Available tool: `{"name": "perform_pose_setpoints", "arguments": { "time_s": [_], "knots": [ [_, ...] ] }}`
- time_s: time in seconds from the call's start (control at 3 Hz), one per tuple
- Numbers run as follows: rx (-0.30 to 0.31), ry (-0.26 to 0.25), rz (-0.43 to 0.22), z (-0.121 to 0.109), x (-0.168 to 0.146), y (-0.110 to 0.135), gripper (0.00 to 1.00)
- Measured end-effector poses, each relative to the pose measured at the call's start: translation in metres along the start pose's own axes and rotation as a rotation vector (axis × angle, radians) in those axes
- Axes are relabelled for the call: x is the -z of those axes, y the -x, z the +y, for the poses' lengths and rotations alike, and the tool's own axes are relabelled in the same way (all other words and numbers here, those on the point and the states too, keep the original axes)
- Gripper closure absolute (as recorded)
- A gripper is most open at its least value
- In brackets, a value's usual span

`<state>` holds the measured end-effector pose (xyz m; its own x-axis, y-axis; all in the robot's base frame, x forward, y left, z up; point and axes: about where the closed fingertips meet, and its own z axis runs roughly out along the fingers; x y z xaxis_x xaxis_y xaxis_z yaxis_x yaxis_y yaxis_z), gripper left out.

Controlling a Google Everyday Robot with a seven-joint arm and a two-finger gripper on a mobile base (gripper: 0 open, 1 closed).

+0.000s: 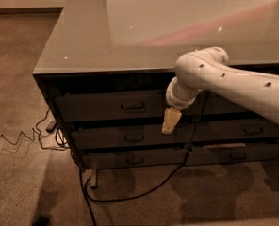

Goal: Open top drawer

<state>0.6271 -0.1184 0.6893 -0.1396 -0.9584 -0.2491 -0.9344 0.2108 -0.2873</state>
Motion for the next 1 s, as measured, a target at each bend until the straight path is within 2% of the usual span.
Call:
{"name": "perform_pose_setpoints", "arguments": {
  "time_s": [0.33,1.0],
  "knots": [
    [0.056,-0.014,0.048,-0.01,-0.018,0.01,0.0],
    [0.075,-0.023,0.02,-0.007,-0.041,0.017,0.0]
  ]
}}
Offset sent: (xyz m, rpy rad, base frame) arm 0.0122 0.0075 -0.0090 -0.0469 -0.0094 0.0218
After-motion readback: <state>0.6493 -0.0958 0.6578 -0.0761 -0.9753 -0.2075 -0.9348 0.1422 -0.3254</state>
